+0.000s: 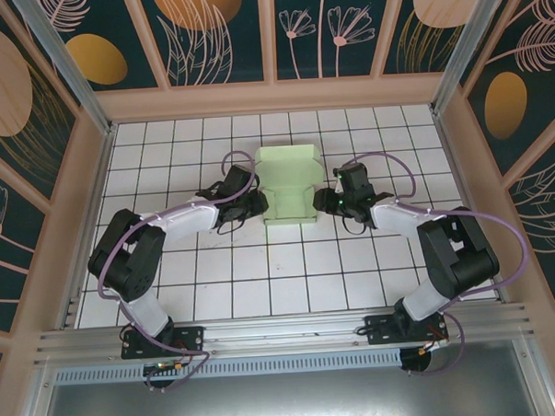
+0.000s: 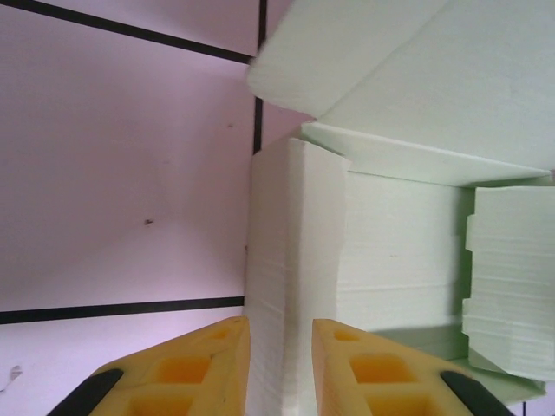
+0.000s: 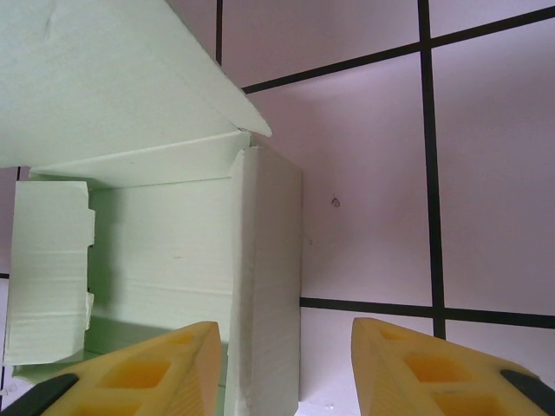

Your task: Fold the paper box

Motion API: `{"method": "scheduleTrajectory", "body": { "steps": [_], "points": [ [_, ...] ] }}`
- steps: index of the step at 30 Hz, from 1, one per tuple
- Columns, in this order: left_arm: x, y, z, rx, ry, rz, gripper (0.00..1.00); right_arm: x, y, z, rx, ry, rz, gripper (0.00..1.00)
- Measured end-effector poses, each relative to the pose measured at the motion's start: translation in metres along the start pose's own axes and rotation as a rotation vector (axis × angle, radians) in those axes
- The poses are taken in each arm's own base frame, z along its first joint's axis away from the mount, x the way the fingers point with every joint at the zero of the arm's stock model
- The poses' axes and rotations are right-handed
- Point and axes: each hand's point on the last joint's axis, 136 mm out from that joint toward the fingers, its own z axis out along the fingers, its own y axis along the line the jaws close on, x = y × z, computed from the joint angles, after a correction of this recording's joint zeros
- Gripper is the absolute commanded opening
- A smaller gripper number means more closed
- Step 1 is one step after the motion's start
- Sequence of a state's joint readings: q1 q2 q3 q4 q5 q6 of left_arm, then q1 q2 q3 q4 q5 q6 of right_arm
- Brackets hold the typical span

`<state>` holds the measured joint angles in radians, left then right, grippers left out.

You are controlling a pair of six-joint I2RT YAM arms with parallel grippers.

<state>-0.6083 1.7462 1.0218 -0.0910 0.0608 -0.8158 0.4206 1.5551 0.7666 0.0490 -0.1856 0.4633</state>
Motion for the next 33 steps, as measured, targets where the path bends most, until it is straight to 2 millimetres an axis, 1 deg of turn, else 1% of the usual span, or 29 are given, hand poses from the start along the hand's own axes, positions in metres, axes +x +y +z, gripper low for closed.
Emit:
{"method": "scheduleTrajectory", "body": {
  "steps": [3,9,15,23,28,32,33],
  "points": [
    [0.001,-0.002,0.004,0.015,0.01,0.0,0.23,0.0,0.0,0.0,0.0,0.0,0.0,0.44],
    [0.008,0.003,0.014,0.005,0.035,-0.002,0.19,0.0,0.0,0.0,0.0,0.0,0.0,0.44],
    [0.009,0.004,0.019,-0.003,0.041,-0.001,0.17,0.0,0.0,0.0,0.0,0.0,0.0,0.44],
    [0.001,0.004,0.026,-0.024,0.017,0.015,0.13,0.0,0.0,0.0,0.0,0.0,0.0,0.44],
    [-0.003,0.005,0.027,-0.07,0.0,0.046,0.11,0.0,0.0,0.0,0.0,0.0,-0.001,0.44],
    [-0.007,0.009,0.025,-0.152,-0.017,0.089,0.05,0.0,0.0,0.0,0.001,0.001,-0.001,0.44],
    [-0.008,0.012,0.023,-0.179,-0.022,0.101,0.01,0.001,-0.001,0.0,0.002,0.002,-0.001,0.44]
  ]
}}
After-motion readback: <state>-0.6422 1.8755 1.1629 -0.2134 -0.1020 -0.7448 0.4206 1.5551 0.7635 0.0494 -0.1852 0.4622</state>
